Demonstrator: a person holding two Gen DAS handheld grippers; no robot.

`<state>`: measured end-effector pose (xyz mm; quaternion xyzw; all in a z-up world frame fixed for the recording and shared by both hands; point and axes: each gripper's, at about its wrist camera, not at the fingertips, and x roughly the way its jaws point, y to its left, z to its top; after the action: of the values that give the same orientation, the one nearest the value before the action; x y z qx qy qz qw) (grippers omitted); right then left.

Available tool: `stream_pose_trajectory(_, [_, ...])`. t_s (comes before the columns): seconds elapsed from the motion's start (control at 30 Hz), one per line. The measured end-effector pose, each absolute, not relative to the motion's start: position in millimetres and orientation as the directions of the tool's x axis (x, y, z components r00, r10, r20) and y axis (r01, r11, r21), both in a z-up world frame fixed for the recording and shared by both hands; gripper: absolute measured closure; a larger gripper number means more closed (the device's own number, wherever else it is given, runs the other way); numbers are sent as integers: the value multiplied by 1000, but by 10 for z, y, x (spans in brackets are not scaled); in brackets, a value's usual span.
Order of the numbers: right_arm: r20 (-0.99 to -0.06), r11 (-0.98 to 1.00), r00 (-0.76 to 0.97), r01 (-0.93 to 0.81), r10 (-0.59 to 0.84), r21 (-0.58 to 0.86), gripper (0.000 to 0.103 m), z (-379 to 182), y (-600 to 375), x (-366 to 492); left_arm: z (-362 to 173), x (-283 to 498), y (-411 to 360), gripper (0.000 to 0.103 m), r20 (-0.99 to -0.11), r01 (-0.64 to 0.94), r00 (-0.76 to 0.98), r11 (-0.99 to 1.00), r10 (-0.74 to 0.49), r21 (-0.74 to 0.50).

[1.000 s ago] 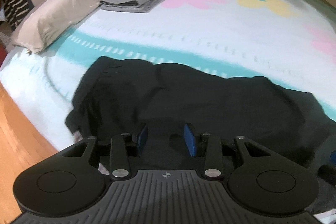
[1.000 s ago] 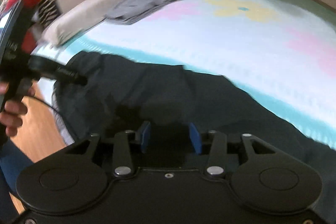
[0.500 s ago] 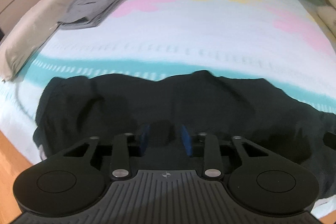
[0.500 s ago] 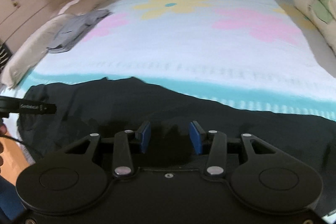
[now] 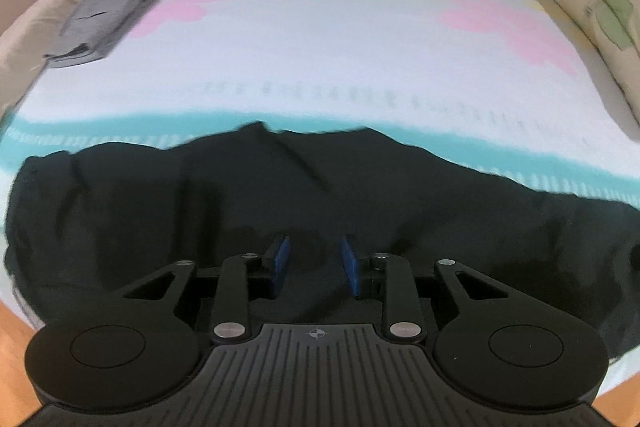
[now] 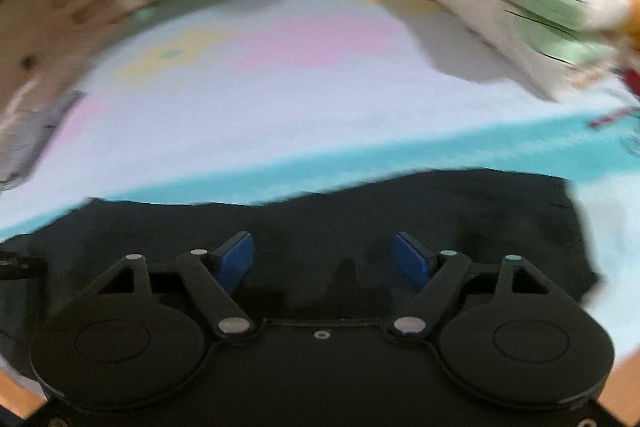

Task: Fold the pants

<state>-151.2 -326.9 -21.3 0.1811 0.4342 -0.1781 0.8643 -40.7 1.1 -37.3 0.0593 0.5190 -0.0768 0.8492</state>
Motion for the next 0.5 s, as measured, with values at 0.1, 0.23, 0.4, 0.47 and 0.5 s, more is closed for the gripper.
stream_pose_trajectory(0.1, [-848, 828, 500, 542, -178, 146, 24, -279, -3711, -1710, -422, -467, -191, 75, -889, 233, 451, 972, -73, 38])
stream_pose_trajectory(0.23, [-874, 795, 440, 596, -206, 112, 25, -304, -4197, -1891, -507, -576, -483, 75, -882, 298, 465, 951, -74, 78])
stream_pose_trajectory(0.4, [-873, 767, 431, 632, -229, 111, 25, -344, -4665, -2076, -675, -697, -760, 75, -885, 371, 461, 920, -68, 123])
stream_pose_trajectory(0.47, [-881, 741, 424, 657, -211, 139, 25, -427, -4818, -2115, -747, -735, -827, 75, -887, 390, 460, 908, -50, 151])
stream_pose_trajectory(0.5, [-883, 721, 429, 671, -191, 170, 24, -477, -4879, -2147, -796, -743, -851, 75, -890, 398, 454, 902, -35, 167])
